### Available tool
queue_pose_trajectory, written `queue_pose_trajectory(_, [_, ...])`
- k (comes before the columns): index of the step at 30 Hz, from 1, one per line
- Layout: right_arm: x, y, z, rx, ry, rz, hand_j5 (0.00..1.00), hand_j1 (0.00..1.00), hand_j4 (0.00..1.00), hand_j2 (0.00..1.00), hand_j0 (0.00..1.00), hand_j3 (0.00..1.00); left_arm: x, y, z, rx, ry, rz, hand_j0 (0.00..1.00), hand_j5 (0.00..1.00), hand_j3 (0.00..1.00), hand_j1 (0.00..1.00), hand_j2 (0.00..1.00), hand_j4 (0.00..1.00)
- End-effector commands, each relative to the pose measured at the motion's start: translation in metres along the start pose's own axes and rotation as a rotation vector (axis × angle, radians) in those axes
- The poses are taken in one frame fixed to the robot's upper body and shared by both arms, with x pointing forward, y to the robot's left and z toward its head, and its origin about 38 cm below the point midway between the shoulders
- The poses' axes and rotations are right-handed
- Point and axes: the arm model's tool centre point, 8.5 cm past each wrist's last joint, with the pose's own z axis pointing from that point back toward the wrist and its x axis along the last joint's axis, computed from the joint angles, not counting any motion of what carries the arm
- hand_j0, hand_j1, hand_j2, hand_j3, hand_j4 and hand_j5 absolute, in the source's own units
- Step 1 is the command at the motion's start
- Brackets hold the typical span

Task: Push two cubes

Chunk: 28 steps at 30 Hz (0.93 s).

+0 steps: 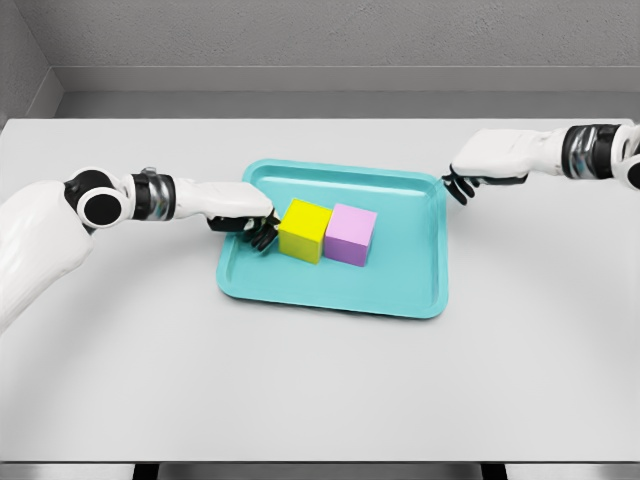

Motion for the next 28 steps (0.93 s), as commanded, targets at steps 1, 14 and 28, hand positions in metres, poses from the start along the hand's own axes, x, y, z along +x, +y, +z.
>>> queue_pose_trajectory(1, [-0.011, -0.009, 0.021, -0.063, 0.021, -0.046, 0.91, 0.91, 0.91, 0.91, 0.91, 0.91, 0.001, 0.001, 0.000, 0.009, -0.006, 0.010, 0.16, 0.16, 0.16, 0.16, 0.16, 0.16])
queue_pose_trajectory(14, [-0.029, 0.006, 0.042, -0.083, 0.084, -0.102, 1.00, 1.00, 1.00, 1.00, 1.00, 1.00, -0.020, 0.007, 0.039, 0.070, 0.031, 0.084, 0.21, 0.21, 0.21, 0.21, 0.21, 0.21])
queue_pose_trajectory(28, [-0.036, 0.011, 0.057, -0.110, 0.106, -0.135, 1.00, 1.00, 1.00, 1.00, 1.00, 1.00, -0.075, 0.005, 0.197, 0.177, 0.287, 0.165, 1.00, 1.00, 1.00, 1.00, 1.00, 1.00])
